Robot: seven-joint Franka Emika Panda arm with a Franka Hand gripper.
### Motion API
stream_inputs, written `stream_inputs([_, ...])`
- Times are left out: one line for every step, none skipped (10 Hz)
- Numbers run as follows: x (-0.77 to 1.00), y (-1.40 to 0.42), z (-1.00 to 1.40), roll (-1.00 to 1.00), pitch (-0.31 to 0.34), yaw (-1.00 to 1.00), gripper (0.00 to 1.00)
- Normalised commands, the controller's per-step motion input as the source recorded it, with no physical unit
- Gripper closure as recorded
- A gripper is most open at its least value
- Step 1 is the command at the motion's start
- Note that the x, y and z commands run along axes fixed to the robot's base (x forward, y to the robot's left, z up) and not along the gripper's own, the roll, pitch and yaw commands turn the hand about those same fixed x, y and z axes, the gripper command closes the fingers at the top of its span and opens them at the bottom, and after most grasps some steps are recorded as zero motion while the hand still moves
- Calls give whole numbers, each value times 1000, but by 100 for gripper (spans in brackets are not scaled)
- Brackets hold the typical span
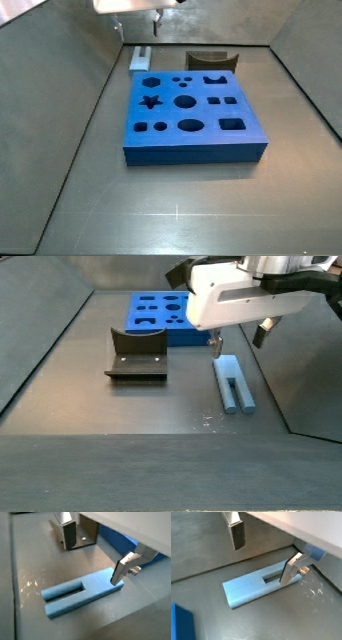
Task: Pick up the square-circle object. Move up. Rotate the square-circle object. Place the square-circle object on the fixture. Regrasp the square-circle object. Move to above the board. Insert the square-circle object.
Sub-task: Rotate the square-circle object.
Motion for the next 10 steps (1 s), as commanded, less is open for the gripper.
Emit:
stream_inputs([27, -4, -79, 0, 4, 1000, 0])
stream_inputs([27, -5, -69, 0, 4, 1000, 0])
stream_inputs([23, -7, -51, -1, 4, 1000, 0])
stream_inputs([21, -5, -42, -1, 4, 1000, 0])
stream_inputs([20, -5, -42, -1, 5, 1000, 0])
stream_inputs([20, -5, -42, -1, 5, 1000, 0])
stream_inputs([19, -5, -42, -1, 5, 1000, 0])
stream_inputs([19, -5, -42, -2, 5, 1000, 0])
stream_inputs([19, -5, -42, -2, 5, 1000, 0])
stream_inputs([19, -5, -42, -2, 5, 1000, 0])
